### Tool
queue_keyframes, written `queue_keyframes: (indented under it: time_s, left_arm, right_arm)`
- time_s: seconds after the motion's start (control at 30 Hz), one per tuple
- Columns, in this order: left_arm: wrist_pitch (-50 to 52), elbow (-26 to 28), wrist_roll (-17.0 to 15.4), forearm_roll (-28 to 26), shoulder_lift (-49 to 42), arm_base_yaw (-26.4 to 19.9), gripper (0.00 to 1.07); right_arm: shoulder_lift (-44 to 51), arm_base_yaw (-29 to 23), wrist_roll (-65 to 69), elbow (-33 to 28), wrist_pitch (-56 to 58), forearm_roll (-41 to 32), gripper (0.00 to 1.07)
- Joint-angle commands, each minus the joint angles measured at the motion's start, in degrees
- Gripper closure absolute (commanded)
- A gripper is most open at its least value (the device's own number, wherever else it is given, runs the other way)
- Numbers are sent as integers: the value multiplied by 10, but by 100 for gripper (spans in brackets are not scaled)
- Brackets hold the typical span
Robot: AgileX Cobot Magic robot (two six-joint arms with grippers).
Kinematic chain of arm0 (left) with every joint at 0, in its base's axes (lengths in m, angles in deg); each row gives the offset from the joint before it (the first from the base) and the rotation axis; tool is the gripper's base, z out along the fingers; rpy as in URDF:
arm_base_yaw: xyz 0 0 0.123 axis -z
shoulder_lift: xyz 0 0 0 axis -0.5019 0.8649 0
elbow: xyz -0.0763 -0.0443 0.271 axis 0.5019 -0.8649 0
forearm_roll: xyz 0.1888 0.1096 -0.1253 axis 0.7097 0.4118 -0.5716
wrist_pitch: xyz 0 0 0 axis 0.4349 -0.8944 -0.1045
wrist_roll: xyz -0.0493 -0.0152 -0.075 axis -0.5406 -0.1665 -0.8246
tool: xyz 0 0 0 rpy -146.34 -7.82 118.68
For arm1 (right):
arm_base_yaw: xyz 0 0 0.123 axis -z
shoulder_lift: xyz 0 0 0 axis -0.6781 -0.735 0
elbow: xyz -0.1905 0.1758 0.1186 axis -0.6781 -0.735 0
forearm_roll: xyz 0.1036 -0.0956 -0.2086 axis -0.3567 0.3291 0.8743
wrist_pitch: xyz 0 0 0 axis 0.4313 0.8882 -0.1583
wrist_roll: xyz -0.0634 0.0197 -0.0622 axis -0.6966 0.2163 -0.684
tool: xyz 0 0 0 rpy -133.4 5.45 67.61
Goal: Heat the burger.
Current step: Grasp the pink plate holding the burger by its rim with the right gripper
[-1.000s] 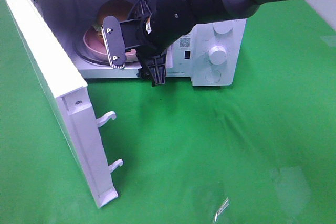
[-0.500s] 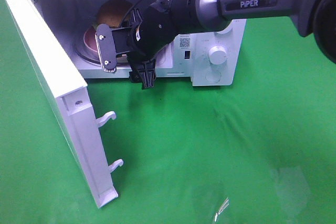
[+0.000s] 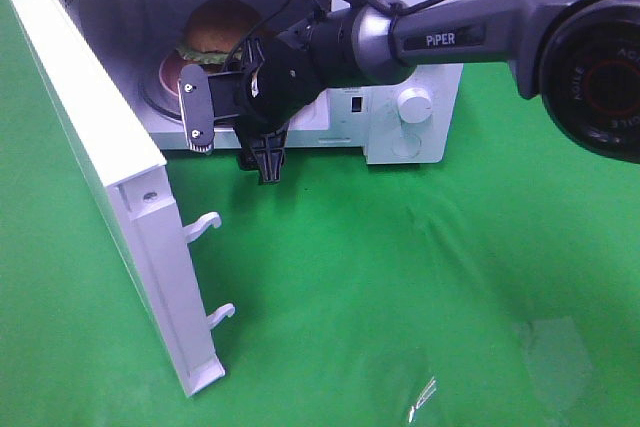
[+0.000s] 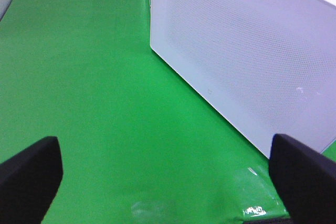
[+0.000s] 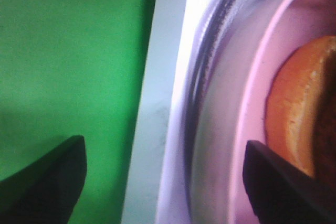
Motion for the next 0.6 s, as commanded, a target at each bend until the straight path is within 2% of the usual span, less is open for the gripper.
queue_keyframes:
  time_s: [0.03, 0.4, 0.43, 0.53, 0.57, 0.6]
  left_arm:
    - [2, -3, 2, -2, -9, -1, 6]
    - [2, -3, 2, -2, -9, -1, 6]
    - [2, -3, 2, -2, -9, -1, 6]
    - [2, -3, 2, -2, -9, -1, 6]
    - [2, -3, 2, -2, -9, -1, 6]
    - [2, -3, 2, -2, -9, -1, 6]
  right_arm:
    - [-9, 7, 3, 3, -13, -18, 30]
    - [-21, 8, 5, 3, -37, -19, 32]
    - [-21, 8, 5, 3, -34, -22, 38]
    - [-21, 8, 5, 3, -34, -22, 41]
    - [-21, 8, 5, 3, -32, -22, 50]
    - [-21, 8, 5, 3, -32, -22, 50]
